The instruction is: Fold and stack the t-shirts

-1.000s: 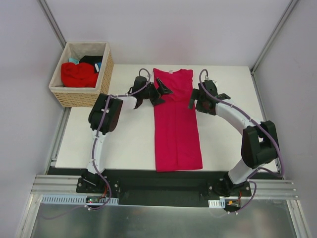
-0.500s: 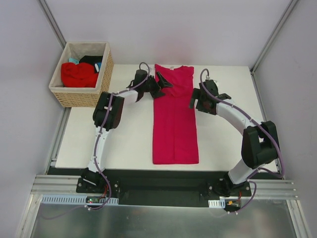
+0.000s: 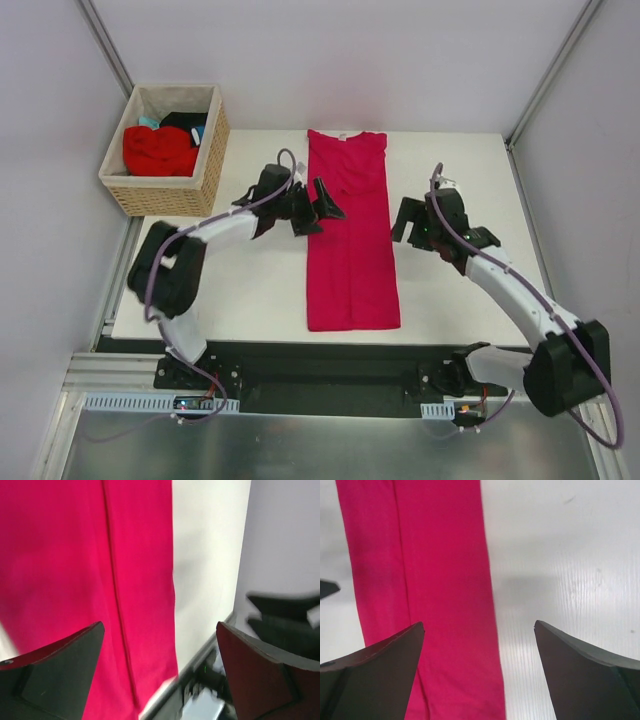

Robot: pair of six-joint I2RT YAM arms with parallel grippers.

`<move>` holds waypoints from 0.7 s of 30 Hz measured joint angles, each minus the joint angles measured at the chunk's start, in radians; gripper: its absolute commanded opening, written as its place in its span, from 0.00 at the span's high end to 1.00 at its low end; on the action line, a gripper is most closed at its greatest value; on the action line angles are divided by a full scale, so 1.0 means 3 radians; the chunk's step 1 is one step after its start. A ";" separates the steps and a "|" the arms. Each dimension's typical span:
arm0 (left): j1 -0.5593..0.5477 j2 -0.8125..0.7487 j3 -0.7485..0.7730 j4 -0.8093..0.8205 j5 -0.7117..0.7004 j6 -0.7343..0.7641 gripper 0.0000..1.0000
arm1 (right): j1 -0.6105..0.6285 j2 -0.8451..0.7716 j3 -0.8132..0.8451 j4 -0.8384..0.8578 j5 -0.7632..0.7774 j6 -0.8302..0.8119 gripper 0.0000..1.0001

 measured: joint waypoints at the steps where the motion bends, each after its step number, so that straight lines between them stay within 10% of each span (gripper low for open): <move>1: -0.0056 -0.0327 -0.0296 -0.0010 -0.0018 0.0003 0.03 | 0.0003 -0.0187 -0.0125 -0.0001 -0.0075 0.0014 0.04; 10: -0.0135 -0.2028 -0.2328 -0.0083 -0.0198 -0.0122 0.03 | 0.0017 -0.1427 -0.1176 -0.0370 -0.0678 0.0089 0.04; 21: -0.0429 -0.2775 -0.3230 0.0123 -0.0299 -0.0553 0.03 | 0.0029 -0.1877 -0.1855 -0.0537 -0.1034 0.0332 0.01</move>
